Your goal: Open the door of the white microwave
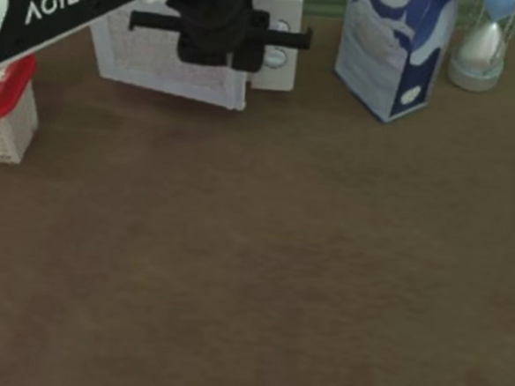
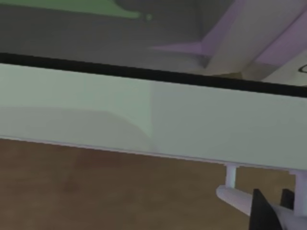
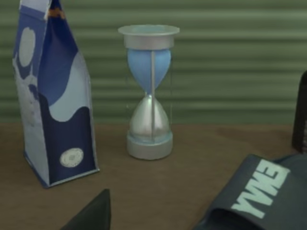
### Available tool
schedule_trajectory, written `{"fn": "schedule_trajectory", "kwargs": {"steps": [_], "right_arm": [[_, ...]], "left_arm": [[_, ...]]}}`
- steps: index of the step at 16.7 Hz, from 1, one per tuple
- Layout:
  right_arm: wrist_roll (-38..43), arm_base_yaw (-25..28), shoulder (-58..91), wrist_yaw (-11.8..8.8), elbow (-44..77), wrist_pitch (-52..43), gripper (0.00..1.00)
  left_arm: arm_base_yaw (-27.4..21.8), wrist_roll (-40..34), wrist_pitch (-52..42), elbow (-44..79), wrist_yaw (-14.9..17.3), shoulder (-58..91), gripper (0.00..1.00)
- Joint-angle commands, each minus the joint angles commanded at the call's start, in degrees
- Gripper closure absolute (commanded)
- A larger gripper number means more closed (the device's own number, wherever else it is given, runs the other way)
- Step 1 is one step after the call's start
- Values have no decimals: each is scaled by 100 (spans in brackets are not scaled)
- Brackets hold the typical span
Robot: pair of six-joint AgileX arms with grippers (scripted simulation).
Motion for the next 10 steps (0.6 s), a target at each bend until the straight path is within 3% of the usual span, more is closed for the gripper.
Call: {"fn": "schedule_trajectory", "kwargs": {"steps": [10], "right_arm": [[0, 0, 0, 0, 0, 0, 0]], "left_arm": [[-14, 142, 107, -221, 113, -124, 100]]}}
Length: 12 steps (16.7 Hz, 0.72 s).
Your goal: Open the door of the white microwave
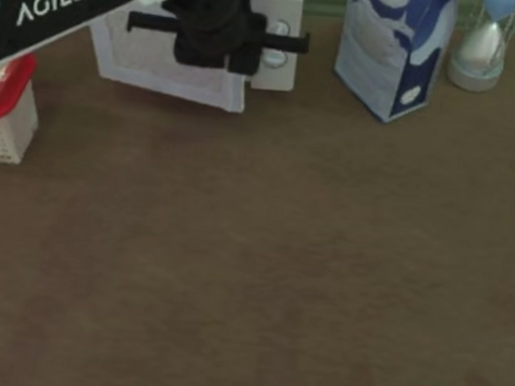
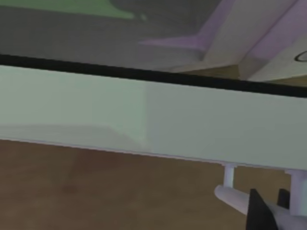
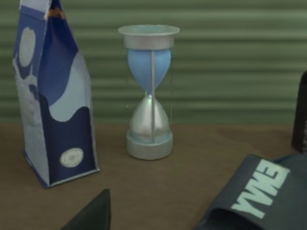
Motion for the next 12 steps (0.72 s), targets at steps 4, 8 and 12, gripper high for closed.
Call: {"fn": "schedule_trajectory", "kwargs": {"steps": [4, 8, 12], "right_arm": [[0, 0, 0, 0, 0, 0, 0], [0, 0, 0, 0, 0, 0, 0], [0, 0, 0, 0, 0, 0, 0]], "left_arm": [[92, 311, 187, -401, 132, -276, 100], [93, 315, 190, -406, 134, -280, 100], [93, 315, 190, -406, 134, -280, 100]]}}
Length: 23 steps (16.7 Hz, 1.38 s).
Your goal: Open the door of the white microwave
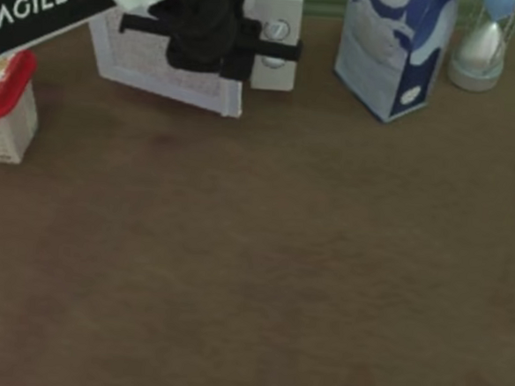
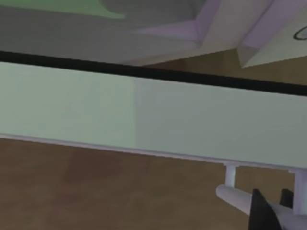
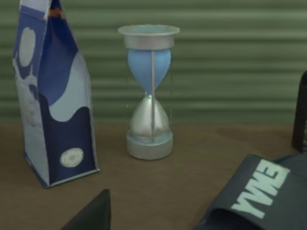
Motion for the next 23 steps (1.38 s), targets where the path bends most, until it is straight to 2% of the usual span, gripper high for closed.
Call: {"fn": "schedule_trajectory", "kwargs": {"steps": [16, 23], "right_arm": [[0, 0, 0, 0, 0, 0, 0], [0, 0, 0, 0, 0, 0, 0]], "left_arm": [[0, 0, 0, 0, 0, 0, 100], [90, 423, 209, -498, 243, -330, 100]]}}
